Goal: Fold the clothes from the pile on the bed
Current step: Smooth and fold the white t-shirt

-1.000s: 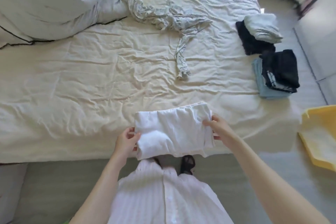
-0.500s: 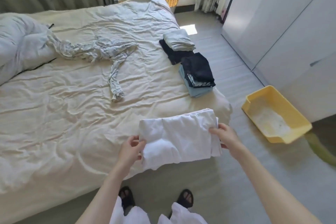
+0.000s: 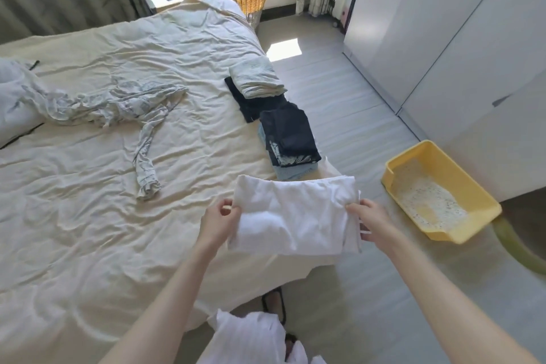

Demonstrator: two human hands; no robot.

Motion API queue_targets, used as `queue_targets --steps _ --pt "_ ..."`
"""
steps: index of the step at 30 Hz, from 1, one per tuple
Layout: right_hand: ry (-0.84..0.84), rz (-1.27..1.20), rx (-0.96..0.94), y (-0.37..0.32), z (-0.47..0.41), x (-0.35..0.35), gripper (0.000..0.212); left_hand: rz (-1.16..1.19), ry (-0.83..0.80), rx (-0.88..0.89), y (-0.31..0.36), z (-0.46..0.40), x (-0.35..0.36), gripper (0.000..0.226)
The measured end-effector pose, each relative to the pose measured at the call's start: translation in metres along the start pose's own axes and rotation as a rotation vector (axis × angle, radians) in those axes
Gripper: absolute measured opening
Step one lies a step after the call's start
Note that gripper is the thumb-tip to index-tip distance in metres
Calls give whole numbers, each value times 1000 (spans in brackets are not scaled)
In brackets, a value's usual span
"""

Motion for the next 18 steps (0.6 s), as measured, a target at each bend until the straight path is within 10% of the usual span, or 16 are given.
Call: queue_targets --steps 18 --pt "-152 -965 436 -79 -147 80 8 -765 178 478 329 -245 103 26"
Point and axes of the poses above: each hand's wrist, its own z-axis away from the middle knuckle, its own x-axis out of the palm, y = z × x, the point moved 7 cm from there along -z, towards the middle knuckle, and after that the axes turned 7 degrees about -x, right-handed, at the moved point
